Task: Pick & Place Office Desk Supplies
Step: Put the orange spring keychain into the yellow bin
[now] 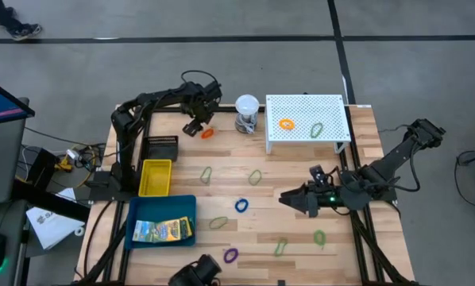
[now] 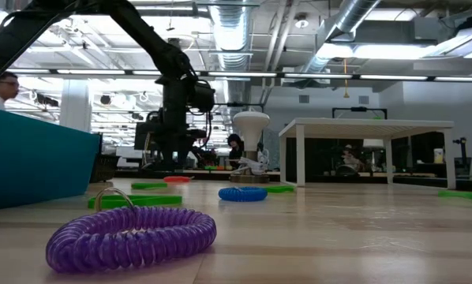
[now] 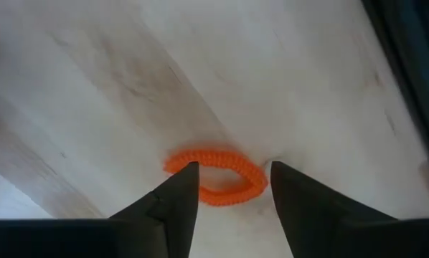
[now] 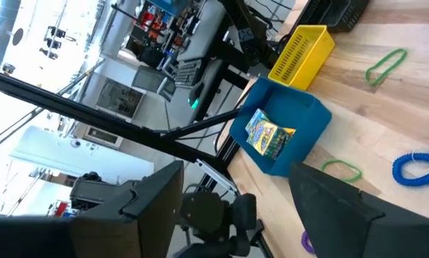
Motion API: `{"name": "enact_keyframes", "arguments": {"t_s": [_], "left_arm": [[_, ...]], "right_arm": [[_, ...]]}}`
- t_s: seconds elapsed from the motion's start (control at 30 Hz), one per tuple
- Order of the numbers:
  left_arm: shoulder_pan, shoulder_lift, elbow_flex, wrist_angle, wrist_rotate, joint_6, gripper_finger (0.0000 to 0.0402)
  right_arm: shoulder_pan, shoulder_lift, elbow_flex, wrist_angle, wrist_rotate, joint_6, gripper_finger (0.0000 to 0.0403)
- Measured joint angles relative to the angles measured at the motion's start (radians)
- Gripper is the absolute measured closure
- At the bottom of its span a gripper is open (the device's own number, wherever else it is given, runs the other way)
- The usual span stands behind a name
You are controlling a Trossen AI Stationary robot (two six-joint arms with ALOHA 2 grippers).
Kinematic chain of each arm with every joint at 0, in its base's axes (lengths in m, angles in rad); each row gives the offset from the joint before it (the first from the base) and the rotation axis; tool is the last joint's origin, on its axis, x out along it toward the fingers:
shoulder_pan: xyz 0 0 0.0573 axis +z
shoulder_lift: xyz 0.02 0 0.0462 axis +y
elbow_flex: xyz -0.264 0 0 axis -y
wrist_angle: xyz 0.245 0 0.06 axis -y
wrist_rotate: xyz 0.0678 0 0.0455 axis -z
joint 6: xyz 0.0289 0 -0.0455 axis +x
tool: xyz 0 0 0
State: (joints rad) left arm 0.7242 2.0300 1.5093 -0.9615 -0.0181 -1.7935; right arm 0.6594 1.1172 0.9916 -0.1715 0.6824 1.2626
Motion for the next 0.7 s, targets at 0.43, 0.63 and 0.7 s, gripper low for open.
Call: {"name": "enact_keyframes", "arguments": {"t_s": [0.43,0.63,0.7], "left_arm": [[-0.045,0.0,0.0,0.008,-0.019,-0.289,0.0267],[-0.027,-0.001,-0.047,0.042,0.044,-0.266,0.0268],[-0.027,-0.001,-0.068,0.035,0.051,-0.222,0.0268]], "right_arm": [[0.002,0.0,0.0,-0.006,0.007,0.013,0.0154],[0.002,0.0,0.0,-0.011,0.006,0.021,0.0154],[0.002,0.0,0.0,-0.011,0.005,0.02,0.0154]]}}
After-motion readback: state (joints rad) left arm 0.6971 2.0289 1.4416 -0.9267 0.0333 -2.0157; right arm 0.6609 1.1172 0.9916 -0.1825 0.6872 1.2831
